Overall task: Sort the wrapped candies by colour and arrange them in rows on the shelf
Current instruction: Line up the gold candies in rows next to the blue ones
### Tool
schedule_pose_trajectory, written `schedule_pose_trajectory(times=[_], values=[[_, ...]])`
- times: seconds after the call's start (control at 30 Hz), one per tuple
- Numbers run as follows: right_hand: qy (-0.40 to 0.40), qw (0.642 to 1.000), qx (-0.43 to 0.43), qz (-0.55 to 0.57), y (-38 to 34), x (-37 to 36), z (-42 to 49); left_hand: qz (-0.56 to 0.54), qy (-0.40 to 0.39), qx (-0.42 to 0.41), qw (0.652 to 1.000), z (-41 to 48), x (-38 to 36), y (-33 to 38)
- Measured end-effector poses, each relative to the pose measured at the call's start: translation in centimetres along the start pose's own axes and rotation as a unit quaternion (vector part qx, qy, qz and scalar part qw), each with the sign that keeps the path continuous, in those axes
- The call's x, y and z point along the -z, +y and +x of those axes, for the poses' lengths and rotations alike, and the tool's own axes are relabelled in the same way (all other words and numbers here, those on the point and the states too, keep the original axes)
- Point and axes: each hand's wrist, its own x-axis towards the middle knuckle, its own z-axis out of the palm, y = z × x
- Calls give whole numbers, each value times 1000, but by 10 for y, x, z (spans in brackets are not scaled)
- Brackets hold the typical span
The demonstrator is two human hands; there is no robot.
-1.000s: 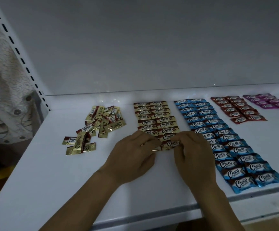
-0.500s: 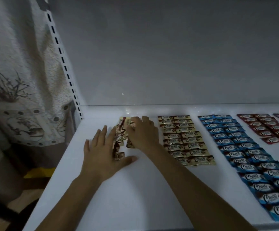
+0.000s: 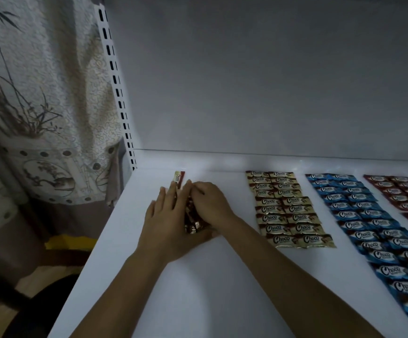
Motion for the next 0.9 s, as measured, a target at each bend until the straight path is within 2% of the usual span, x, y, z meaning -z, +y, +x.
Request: schedule_pose_trajectory(times=[0.07,0.17,0.27,0.43,0.6,0.67,0.73,0.83,0.9], values=[[5,987,-58,147,-7,12,-11,-9,-4,-14,1000,0,2,2],[19,935,-133,329,-10,27,-26,7,-37,-33,999,1,5,5],[17,907,-157,390,-9,36,-36,38,-74,-61,995,4,7,6],[82,913,-115,382,2,35,-44,30,29,-134,990,7,2,1],[124,911,-86,385,15,29,-51,-33,58,-126,990,6,5,3],[131,912,-75,382,15,28,-52,-92,73,-94,989,5,11,7],[125,921,-57,364,14,26,-53,-187,81,-28,979,6,16,8],[107,940,-16,323,13,21,-55,-329,102,69,936,7,24,6],[98,950,3,297,13,19,-56,-358,126,91,920,8,28,8]])
